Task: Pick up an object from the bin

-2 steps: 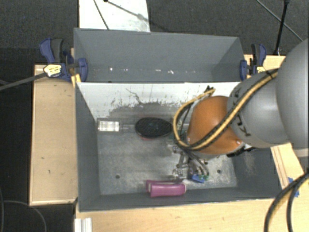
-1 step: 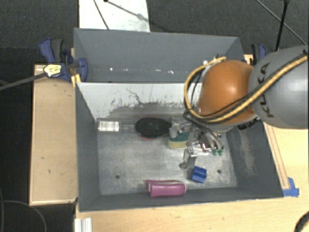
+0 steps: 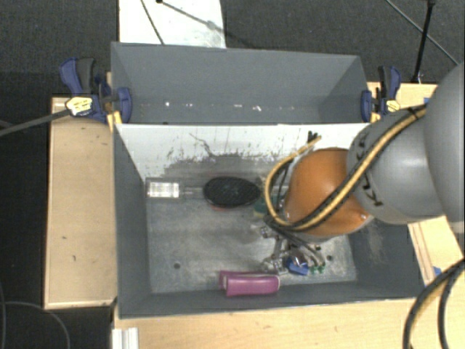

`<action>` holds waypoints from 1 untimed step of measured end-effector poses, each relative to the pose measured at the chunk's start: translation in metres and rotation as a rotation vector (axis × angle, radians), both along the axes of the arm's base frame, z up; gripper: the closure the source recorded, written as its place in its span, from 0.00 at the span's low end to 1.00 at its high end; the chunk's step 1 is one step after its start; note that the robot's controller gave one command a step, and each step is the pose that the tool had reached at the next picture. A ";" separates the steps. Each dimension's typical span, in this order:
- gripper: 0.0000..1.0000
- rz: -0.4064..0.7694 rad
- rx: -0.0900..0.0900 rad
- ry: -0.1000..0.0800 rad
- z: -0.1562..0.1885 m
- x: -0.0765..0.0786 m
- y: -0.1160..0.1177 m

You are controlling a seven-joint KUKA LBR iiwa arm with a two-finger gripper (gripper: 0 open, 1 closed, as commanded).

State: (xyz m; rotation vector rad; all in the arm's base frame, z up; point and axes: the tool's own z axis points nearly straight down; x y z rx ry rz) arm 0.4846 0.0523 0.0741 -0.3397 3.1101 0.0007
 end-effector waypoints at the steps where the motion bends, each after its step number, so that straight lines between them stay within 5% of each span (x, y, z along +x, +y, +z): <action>1: 0.00 0.112 -0.002 0.001 0.126 0.019 0.000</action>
Offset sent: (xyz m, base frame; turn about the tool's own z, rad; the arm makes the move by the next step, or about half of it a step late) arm 0.0166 0.0003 0.1206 -0.1132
